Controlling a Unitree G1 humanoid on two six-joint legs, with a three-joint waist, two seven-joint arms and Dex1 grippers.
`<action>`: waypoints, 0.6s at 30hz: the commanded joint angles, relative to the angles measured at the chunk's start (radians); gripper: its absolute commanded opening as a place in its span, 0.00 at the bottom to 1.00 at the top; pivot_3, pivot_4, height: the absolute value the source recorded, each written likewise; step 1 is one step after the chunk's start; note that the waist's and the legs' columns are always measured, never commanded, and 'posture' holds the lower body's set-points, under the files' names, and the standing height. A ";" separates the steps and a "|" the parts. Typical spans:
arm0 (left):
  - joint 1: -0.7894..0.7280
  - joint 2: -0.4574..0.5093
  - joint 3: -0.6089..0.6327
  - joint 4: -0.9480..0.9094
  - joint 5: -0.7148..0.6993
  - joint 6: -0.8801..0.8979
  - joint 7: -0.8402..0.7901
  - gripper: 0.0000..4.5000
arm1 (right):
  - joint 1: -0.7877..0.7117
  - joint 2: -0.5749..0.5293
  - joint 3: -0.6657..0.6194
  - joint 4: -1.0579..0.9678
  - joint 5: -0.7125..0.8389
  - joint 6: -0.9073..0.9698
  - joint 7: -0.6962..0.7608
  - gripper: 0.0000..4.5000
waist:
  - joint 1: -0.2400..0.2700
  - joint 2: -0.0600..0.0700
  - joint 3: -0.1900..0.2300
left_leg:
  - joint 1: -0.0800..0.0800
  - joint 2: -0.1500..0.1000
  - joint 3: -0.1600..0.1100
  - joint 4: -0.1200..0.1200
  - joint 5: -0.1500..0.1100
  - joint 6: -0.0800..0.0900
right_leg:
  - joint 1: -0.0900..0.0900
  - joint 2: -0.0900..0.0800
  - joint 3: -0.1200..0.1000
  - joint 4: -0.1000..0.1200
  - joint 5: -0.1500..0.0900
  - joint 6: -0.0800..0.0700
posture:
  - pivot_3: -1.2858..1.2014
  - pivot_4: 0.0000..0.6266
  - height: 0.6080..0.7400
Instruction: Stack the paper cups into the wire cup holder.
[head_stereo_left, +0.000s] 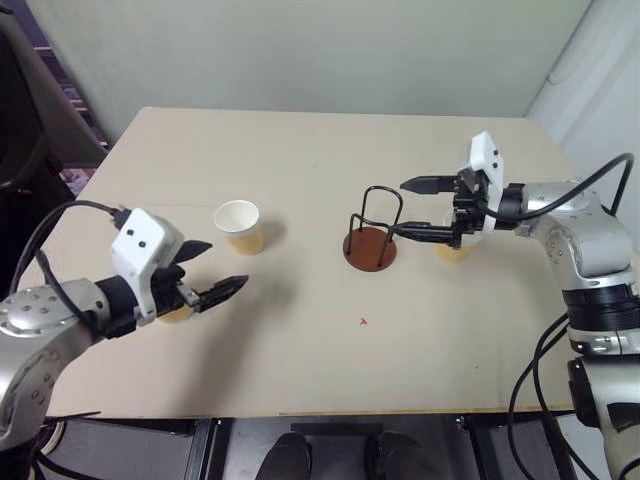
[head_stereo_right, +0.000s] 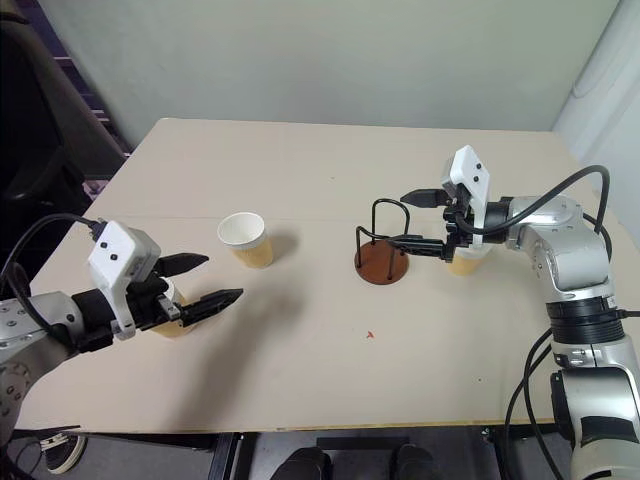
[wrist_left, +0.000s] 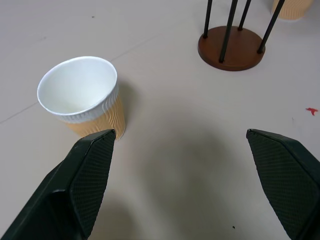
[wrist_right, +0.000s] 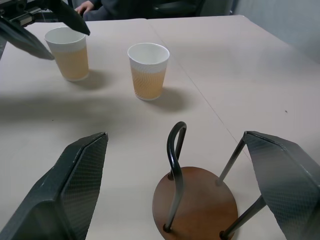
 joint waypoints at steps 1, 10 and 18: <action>-0.009 -0.002 0.001 -0.012 -0.002 -0.020 -0.004 1.00 | -0.015 -0.012 -0.024 -0.056 0.038 0.016 0.016 1.00 | 0.000 0.000 0.000 | 0.000 0.000 0.000 0.000 0.000 0.000 | 0.000 0.000 0.000 0.000 0.000 0.000 | 0.52 0.24 1.00; -0.041 -0.008 -0.050 -0.013 -0.004 -0.020 0.000 1.00 | 0.002 0.063 0.070 -0.061 -0.052 0.047 -0.104 1.00 | -0.001 0.000 0.000 | 0.001 0.000 0.000 0.000 0.000 0.000 | 0.000 0.000 0.000 0.000 0.000 0.000 | 0.52 0.24 1.00; -0.038 -0.036 -0.073 -0.046 -0.015 -0.009 0.027 1.00 | 0.016 0.105 0.149 -0.004 -0.138 0.035 -0.152 0.96 | 0.000 0.000 0.000 | 0.000 0.001 0.000 0.000 0.000 0.000 | -0.001 0.000 0.000 0.000 0.000 0.000 | 0.52 0.24 1.00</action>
